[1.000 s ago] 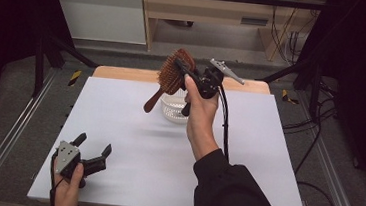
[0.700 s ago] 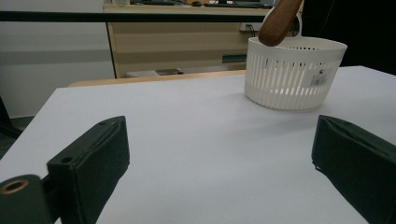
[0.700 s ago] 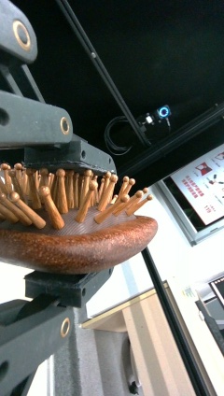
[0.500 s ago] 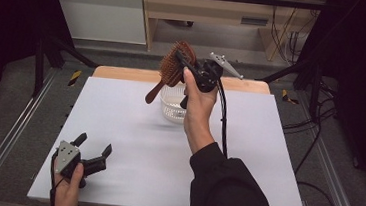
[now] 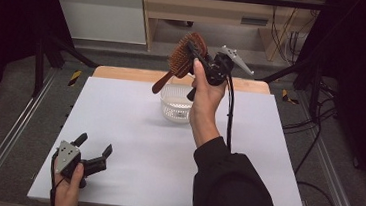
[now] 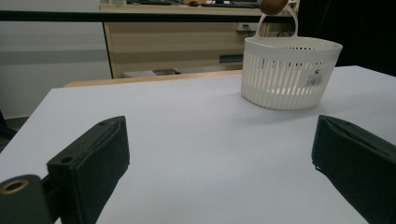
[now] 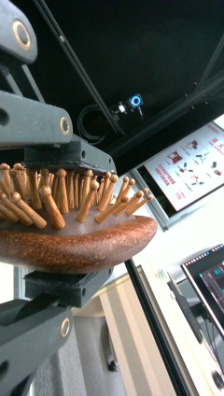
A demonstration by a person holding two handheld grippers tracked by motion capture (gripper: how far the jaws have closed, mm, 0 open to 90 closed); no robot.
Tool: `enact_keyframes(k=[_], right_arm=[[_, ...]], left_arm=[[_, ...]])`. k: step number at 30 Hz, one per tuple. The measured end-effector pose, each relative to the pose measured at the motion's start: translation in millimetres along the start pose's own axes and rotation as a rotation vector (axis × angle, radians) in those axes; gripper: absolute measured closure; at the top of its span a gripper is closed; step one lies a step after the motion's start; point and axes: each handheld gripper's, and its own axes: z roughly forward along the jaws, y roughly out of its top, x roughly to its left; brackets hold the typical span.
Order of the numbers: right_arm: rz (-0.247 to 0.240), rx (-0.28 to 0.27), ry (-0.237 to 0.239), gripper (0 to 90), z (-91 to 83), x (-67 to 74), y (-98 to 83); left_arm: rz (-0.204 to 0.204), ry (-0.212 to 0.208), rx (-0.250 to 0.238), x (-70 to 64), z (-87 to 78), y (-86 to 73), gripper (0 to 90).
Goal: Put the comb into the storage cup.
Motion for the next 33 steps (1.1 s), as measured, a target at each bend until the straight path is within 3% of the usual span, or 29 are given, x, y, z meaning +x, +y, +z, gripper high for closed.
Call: enact_keyframes(k=[8,21,26,33], right_arm=[[-0.002,-0.029,-0.029,51.1,-3.2,-8.0,9.2],[-0.056,-0.052,-0.086,51.1,-8.4,-20.0,18.0],[-0.094,-0.055,-0.110,51.1,-10.2,-22.4,18.3],[-0.093,-0.046,-0.124,51.1,-9.0,-28.4,10.8]], left_arm=[[0.001,-0.004,0.004,0.1,0.2,-0.2,4.2],[0.000,0.000,-0.002,0.7,0.0,-0.3,3.5],[-0.001,-0.001,0.001,1.0,0.0,-0.4,3.5],[-0.001,-0.004,0.000,0.7,0.0,-0.4,3.5]])
